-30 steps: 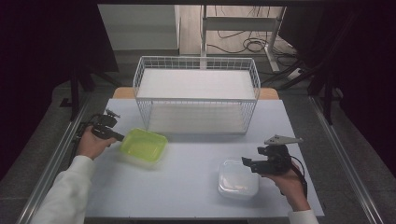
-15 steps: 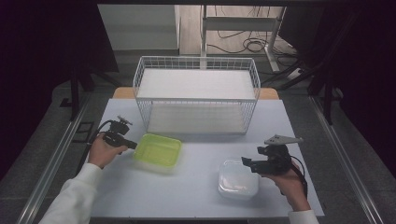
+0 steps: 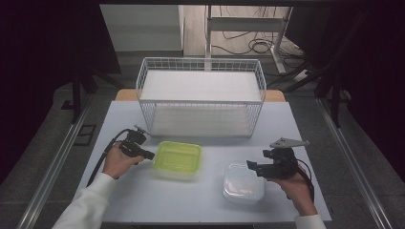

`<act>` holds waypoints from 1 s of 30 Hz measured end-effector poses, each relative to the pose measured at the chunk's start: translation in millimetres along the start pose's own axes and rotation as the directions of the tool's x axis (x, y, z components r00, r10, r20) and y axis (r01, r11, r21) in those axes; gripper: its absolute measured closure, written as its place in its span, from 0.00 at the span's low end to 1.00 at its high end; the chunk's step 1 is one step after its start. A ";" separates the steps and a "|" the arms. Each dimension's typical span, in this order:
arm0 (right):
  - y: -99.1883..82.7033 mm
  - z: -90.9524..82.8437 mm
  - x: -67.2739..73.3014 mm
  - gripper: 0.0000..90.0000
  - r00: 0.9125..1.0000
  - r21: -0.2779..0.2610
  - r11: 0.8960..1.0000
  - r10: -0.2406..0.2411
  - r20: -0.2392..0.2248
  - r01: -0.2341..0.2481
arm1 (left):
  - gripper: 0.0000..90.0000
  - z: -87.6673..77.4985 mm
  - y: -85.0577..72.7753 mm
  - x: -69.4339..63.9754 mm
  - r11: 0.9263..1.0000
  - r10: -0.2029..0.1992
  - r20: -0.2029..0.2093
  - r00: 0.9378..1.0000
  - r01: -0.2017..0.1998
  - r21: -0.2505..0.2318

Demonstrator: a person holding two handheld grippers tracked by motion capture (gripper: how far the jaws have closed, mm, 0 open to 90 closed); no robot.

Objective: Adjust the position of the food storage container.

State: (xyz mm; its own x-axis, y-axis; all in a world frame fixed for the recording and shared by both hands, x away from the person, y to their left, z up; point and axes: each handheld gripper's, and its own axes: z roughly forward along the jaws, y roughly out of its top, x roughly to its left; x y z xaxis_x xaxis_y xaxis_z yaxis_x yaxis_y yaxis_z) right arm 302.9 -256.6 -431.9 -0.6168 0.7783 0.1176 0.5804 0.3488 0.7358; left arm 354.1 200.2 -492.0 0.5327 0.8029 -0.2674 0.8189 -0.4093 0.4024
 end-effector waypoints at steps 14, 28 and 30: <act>-0.3 -0.2 -1.0 0.23 1.000 0.002 1.000 0.001 0.000 -0.001 | 1.00 9.7 4.5 -26.6 0.999 0.044 0.063 0.997 -0.044 -0.007; 19.9 -2.8 6.4 0.22 0.999 -0.049 0.999 -0.009 -0.031 0.007 | 0.85 -31.2 -6.4 -22.2 0.976 -0.033 0.023 0.999 0.037 -0.214; 21.8 -0.3 8.3 0.22 0.999 -0.051 0.999 -0.006 -0.046 0.004 | 0.62 -38.4 -9.6 -27.3 0.969 -0.035 0.016 0.999 0.037 -0.245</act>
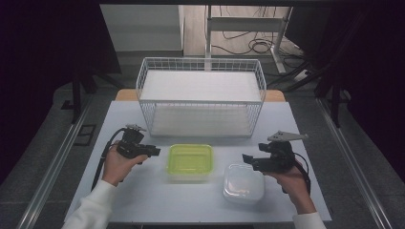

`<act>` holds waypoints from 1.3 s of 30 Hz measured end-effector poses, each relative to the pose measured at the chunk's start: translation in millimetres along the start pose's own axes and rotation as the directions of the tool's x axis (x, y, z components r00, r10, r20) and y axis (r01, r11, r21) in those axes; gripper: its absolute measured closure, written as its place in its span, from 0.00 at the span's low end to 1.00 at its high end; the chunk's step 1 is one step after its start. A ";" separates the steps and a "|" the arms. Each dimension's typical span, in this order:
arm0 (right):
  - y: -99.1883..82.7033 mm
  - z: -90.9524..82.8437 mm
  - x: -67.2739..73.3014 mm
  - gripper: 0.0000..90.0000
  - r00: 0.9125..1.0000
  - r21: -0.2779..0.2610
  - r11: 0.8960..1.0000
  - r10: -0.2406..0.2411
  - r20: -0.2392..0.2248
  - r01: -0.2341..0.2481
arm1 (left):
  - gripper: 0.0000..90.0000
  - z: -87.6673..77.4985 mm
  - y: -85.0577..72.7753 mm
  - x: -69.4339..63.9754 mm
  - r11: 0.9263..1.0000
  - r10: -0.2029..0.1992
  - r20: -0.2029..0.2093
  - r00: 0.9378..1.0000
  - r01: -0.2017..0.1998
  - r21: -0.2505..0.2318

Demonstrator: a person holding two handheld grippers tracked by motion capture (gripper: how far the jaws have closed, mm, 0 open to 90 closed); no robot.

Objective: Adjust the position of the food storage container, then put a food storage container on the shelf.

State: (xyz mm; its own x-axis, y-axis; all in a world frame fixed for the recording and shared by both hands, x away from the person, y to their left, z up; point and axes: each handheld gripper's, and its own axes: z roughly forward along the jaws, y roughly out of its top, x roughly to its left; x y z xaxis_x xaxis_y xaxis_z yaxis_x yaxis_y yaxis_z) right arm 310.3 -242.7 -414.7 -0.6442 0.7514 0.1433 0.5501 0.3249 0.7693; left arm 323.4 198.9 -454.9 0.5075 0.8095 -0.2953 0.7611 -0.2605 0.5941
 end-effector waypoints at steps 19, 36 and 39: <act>-7.6 -5.3 5.1 0.23 0.999 -0.006 1.000 0.011 -0.031 -0.011 | 0.31 -25.4 -16.1 -24.1 0.992 0.009 0.005 1.000 -0.009 -0.123; 17.2 12.1 34.5 0.24 0.992 0.023 0.998 0.054 -0.112 -0.052 | 0.35 -22.9 -16.1 -14.8 0.977 -0.085 0.102 0.991 0.102 -0.185; 24.7 22.0 39.8 0.25 0.992 0.037 0.997 0.076 -0.104 -0.072 | 0.35 -20.0 -14.4 -14.7 0.981 -0.083 0.105 0.991 0.100 -0.165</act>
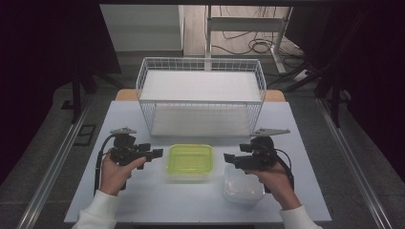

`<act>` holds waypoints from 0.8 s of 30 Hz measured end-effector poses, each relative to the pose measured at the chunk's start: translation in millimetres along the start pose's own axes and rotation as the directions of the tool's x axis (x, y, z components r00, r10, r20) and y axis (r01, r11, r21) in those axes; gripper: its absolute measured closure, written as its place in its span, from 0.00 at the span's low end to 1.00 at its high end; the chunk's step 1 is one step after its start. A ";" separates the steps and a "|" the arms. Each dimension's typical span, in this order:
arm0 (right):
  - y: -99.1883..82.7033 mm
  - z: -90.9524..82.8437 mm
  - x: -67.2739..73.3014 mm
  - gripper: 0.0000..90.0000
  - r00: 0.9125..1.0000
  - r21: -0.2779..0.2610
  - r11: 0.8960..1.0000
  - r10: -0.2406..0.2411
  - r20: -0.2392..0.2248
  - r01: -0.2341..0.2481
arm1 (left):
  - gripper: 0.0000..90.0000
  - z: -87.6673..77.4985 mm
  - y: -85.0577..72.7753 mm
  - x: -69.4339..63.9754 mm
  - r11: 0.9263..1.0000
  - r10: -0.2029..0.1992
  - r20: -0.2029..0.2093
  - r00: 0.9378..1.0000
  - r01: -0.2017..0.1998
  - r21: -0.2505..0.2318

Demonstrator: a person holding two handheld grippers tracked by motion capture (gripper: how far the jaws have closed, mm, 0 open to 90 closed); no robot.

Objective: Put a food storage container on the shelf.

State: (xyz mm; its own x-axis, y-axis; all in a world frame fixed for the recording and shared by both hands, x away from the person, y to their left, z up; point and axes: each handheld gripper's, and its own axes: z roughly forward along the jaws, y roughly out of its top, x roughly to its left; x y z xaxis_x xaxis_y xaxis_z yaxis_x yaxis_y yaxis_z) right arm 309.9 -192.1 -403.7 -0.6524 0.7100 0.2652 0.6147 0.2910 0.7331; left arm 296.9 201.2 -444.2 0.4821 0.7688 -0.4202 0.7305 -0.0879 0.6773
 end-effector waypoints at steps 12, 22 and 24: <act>16.1 52.4 -2.7 0.36 0.994 0.136 0.985 0.101 0.046 -0.106 | 0.37 21.4 8.3 13.3 0.996 -0.059 -0.007 0.998 0.059 0.073; 15.6 87.1 -6.2 0.41 0.990 0.247 0.959 0.124 0.059 -0.135 | 0.41 40.7 10.7 23.7 0.984 -0.131 0.012 0.991 0.129 0.120; 16.4 91.3 -8.0 0.42 0.988 0.256 0.955 0.137 0.064 -0.149 | 0.42 44.5 10.7 25.3 0.981 -0.138 0.008 0.990 0.136 0.138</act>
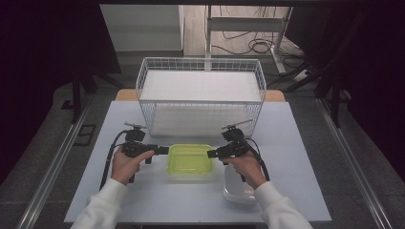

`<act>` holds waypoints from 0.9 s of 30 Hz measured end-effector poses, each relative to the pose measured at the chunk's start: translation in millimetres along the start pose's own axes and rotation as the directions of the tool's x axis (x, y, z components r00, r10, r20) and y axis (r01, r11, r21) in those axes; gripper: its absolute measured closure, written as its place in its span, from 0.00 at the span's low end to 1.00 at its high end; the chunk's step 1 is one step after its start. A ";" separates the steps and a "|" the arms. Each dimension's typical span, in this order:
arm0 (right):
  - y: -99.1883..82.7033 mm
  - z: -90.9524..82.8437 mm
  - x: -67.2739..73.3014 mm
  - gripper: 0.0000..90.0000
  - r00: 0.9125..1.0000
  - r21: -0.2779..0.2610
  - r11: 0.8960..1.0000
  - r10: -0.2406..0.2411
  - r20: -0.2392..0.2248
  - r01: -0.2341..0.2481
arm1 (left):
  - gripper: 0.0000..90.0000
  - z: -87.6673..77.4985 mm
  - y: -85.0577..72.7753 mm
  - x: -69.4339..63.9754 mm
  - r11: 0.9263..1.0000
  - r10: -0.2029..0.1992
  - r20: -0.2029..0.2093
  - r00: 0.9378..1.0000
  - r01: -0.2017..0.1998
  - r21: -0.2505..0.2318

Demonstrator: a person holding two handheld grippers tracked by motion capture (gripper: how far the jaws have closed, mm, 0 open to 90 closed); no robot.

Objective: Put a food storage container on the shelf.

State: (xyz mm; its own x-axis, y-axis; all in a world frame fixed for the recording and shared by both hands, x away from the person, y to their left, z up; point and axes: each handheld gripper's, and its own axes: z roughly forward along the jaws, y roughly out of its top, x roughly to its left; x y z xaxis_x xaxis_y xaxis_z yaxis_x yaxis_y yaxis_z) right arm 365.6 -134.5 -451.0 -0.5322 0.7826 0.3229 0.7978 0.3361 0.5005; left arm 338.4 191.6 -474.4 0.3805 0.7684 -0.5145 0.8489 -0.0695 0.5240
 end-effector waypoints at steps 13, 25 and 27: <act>0.9 22.2 -6.8 0.51 0.998 0.066 0.996 0.055 -0.014 -0.054 | 0.48 22.6 -3.7 8.9 0.996 -0.057 0.025 0.998 0.055 0.066; 1.5 29.9 -9.2 0.61 0.995 0.093 0.993 0.083 -0.054 -0.078 | 0.59 32.8 -6.2 11.0 0.992 -0.096 0.067 0.993 0.089 0.093; 1.6 30.6 -9.6 0.62 0.995 0.096 0.992 0.084 -0.054 -0.079 | 0.61 34.6 -6.9 11.8 0.990 -0.103 0.071 0.992 0.095 0.104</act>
State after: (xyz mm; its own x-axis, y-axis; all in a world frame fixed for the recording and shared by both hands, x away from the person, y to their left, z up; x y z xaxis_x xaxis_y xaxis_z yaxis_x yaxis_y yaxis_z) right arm 380.6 -125.4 -477.9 -0.4775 0.7789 0.4066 0.8608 0.3221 0.3941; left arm 349.8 179.1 -507.6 0.3163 0.7244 -0.6125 0.9148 -0.0620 0.3991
